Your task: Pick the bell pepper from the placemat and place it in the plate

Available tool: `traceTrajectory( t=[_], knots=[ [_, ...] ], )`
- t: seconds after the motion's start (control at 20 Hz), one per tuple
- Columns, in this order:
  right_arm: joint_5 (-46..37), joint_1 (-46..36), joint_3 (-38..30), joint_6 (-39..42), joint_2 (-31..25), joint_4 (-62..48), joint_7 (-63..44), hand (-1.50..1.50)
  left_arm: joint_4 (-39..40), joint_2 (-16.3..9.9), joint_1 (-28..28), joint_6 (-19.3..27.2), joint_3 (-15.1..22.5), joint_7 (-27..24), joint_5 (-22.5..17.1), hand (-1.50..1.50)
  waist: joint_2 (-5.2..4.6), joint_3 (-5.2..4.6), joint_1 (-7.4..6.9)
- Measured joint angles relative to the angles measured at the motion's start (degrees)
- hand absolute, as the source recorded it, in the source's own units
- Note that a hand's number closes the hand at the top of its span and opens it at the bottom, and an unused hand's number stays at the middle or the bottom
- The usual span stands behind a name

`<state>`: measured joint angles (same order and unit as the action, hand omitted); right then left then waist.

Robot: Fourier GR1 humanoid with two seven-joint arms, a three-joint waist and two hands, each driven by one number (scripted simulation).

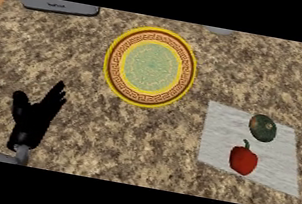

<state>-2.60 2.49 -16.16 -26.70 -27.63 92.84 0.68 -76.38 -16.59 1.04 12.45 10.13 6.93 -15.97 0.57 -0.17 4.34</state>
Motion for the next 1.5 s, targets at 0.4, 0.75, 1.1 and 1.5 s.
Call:
traceTrajectory(
  t=[0.4, 0.75, 1.1, 1.5],
  knots=[
    [0.11, 19.22, -4.74, 1.90, 3.85, 13.87, 3.79, -1.50, -3.93, 2.01, -0.92, -1.61, 1.86, 2.60, 0.02, 0.00, -0.31, 0.11, -2.89],
    [-7.31, 27.18, 0.65, 11.39, -4.67, 21.45, -11.77, -1.50, -4.24, 2.75, -0.58, -1.83, 2.60, 3.14, 0.61, 0.00, -0.66, 0.00, -4.06],
    [-15.84, 24.50, 7.85, 17.90, -7.94, 28.38, -30.81, -1.50, -4.80, 3.50, -0.79, -2.40, 2.75, 3.48, 1.14, 0.00, -0.70, 0.06, -4.73],
    [-29.58, 13.19, 19.46, 21.28, -2.57, 25.72, -45.70, -1.50, -5.18, 3.69, -0.98, -3.76, 1.58, 4.56, 1.85, 0.00, -0.65, 0.14, -4.77]
  ],
)
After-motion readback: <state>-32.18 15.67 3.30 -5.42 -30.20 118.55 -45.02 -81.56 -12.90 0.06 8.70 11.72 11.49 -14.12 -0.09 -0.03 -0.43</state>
